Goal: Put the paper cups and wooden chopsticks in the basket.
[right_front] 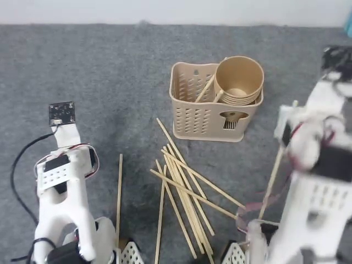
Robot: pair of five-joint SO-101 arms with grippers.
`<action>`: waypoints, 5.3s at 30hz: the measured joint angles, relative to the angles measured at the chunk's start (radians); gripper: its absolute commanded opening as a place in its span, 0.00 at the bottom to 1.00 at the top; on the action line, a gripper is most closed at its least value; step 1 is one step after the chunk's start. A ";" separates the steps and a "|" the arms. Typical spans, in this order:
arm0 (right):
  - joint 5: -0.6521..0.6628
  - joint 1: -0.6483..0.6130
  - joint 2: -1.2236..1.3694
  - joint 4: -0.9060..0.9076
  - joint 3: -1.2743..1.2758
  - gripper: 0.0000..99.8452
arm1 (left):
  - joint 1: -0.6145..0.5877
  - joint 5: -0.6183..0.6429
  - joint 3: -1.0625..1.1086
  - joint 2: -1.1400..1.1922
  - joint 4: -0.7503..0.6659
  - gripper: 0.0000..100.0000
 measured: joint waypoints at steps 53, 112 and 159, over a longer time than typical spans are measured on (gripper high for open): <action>-0.261 -0.512 -0.176 -0.799 0.408 0.17 | 0.000 0.000 0.000 0.000 0.000 0.08; 0.198 0.048 0.534 -0.405 0.735 0.17 | 0.819 0.582 -0.026 0.009 0.221 0.24; 0.253 0.054 0.534 -0.396 0.732 0.10 | 0.885 0.327 -0.003 0.009 0.256 0.09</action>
